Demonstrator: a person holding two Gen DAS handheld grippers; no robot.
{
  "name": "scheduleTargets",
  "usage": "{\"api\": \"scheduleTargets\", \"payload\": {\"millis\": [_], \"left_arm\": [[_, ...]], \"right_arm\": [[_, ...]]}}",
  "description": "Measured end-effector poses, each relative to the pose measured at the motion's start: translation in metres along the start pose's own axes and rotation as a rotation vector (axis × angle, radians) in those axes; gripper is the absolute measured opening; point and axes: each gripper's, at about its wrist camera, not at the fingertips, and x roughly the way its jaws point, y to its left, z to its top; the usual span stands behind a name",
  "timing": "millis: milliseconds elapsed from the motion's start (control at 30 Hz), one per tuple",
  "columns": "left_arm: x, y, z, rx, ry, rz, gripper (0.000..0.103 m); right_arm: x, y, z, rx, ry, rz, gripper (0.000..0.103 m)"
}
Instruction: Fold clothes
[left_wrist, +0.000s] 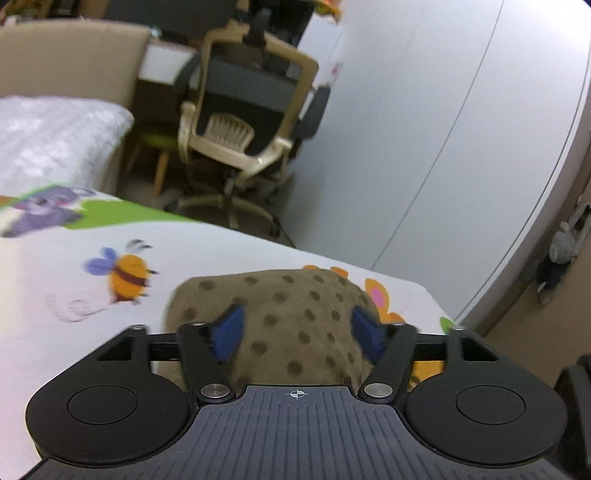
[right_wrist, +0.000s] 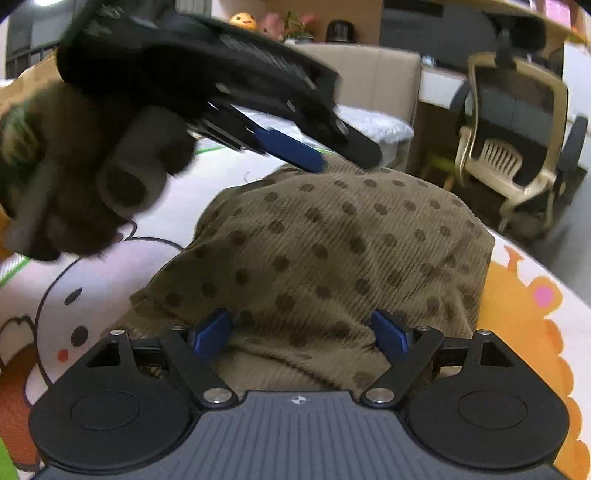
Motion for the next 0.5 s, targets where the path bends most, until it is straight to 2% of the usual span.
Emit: {"api": "scheduleTargets", "payload": {"millis": [100,233,367,433,500], "left_arm": [[-0.018,0.002,-0.018,0.035,-0.010,0.047,0.078],[-0.022,0.002,-0.051,0.072,0.038,0.081,0.084],[-0.020,-0.002,-0.069,0.156,0.086,0.186,0.087],[-0.030,0.000,-0.067,0.138,0.067,0.170,0.086],[-0.042,0.005,-0.057,0.070,0.023,0.110,0.089]], "right_arm": [[0.001,0.010,-0.005,-0.015,0.017,0.036,0.085],[-0.030,-0.008,-0.008,0.062,-0.019,0.059,0.085],[-0.044,-0.032,0.007,0.111,-0.089,-0.078,0.086],[-0.036,-0.052,0.020,0.150,-0.094,-0.109,0.090],[-0.021,-0.074,0.034,0.206,-0.081,-0.114,0.090]]}}
